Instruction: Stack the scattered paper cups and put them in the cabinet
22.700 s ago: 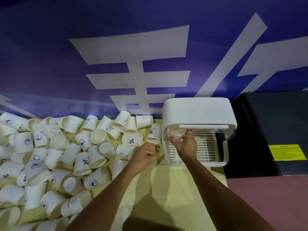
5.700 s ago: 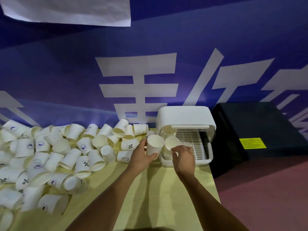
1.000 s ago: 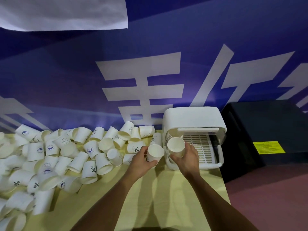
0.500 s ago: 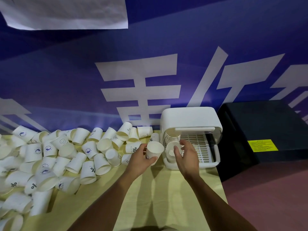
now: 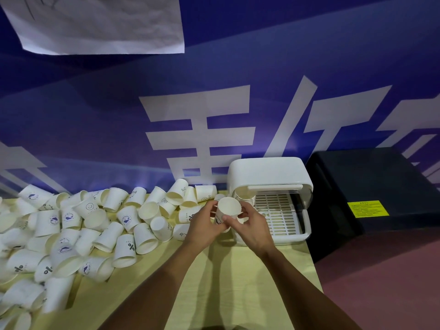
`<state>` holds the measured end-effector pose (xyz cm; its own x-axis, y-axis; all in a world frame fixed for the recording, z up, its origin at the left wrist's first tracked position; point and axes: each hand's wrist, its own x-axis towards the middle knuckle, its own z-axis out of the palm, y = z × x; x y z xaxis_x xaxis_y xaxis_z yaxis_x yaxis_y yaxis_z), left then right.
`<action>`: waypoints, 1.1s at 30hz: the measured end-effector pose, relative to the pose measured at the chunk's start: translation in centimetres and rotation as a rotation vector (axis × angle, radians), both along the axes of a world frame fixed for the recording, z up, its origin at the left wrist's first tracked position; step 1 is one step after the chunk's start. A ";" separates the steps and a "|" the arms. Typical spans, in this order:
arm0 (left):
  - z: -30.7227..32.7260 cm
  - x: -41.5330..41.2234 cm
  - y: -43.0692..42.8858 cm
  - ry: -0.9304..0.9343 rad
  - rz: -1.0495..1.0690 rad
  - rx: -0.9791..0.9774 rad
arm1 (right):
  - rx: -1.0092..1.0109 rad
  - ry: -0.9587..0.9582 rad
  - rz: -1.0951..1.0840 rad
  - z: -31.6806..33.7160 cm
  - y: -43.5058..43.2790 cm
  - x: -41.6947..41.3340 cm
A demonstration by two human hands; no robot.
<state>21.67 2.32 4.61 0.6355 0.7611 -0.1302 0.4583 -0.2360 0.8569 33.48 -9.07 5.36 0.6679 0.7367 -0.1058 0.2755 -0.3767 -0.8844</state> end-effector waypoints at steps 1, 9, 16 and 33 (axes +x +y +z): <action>0.0 0.2 -0.1 -0.001 -0.005 0.003 | 0.009 0.009 0.003 0.0 0.1 0.0; 0.2 1.1 -0.3 0.007 -0.080 0.040 | 0.050 -0.019 -0.082 -0.1 0.1 0.6; -1.3 0.1 0.6 0.077 -0.051 0.034 | 0.008 -0.117 -0.221 -1.2 -1.3 1.8; -3.5 -1.1 1.6 0.125 -0.025 0.015 | -0.271 -0.253 -0.132 -4.4 -0.3 2.4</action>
<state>20.58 3.88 1.09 0.6339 0.7475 -0.1984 0.5553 -0.2614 0.7895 35.92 -9.37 0.92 0.7850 0.6106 -0.1045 0.4056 -0.6340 -0.6584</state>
